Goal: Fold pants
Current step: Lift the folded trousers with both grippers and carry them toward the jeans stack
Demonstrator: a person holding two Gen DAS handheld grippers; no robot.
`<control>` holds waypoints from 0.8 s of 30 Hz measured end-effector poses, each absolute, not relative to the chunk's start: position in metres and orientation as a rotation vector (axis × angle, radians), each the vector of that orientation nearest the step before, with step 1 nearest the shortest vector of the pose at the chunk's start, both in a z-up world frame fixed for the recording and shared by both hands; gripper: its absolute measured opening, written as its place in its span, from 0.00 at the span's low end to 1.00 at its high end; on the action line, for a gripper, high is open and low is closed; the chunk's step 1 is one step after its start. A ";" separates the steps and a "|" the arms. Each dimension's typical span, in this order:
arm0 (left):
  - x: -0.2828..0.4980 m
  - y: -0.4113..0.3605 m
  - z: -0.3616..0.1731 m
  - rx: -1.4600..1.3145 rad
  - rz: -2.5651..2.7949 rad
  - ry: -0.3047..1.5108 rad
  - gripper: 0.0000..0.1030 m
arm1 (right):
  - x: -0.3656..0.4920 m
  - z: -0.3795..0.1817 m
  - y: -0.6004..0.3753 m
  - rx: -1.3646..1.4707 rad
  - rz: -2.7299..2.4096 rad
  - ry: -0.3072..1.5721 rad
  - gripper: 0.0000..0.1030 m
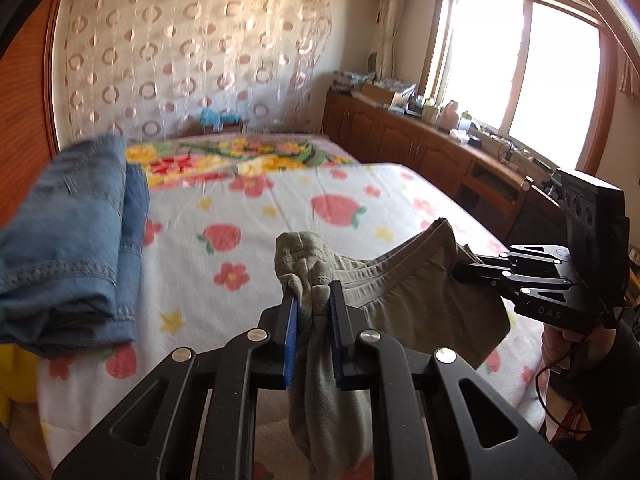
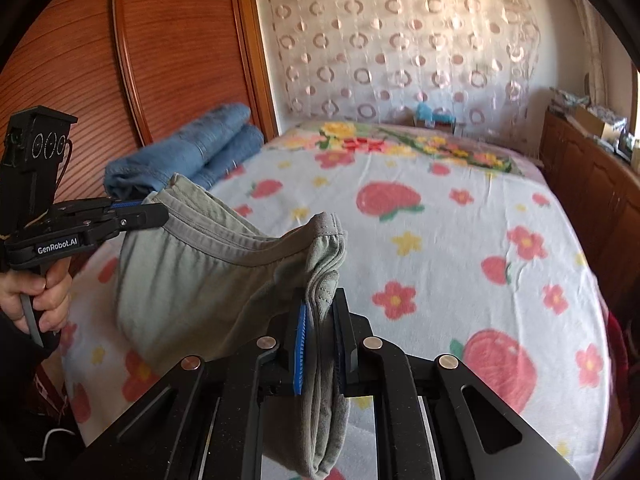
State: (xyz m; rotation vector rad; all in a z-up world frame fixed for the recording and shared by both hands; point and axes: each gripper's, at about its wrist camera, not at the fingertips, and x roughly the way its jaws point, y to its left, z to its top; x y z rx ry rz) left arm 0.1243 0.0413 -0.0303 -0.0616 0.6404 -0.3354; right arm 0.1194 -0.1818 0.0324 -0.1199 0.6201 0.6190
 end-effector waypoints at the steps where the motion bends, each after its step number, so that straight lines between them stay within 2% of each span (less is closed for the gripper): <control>1: 0.122 0.041 -0.024 -0.059 -0.336 0.622 0.14 | 0.117 0.038 -0.183 -0.120 0.619 0.603 0.11; 13: 0.106 0.054 0.019 -0.035 -0.309 0.496 0.14 | 0.107 0.082 -0.182 -0.149 0.635 0.490 0.11; 24: 0.100 0.078 0.028 -0.038 -0.262 0.457 0.14 | 0.126 0.085 -0.157 -0.204 0.678 0.448 0.11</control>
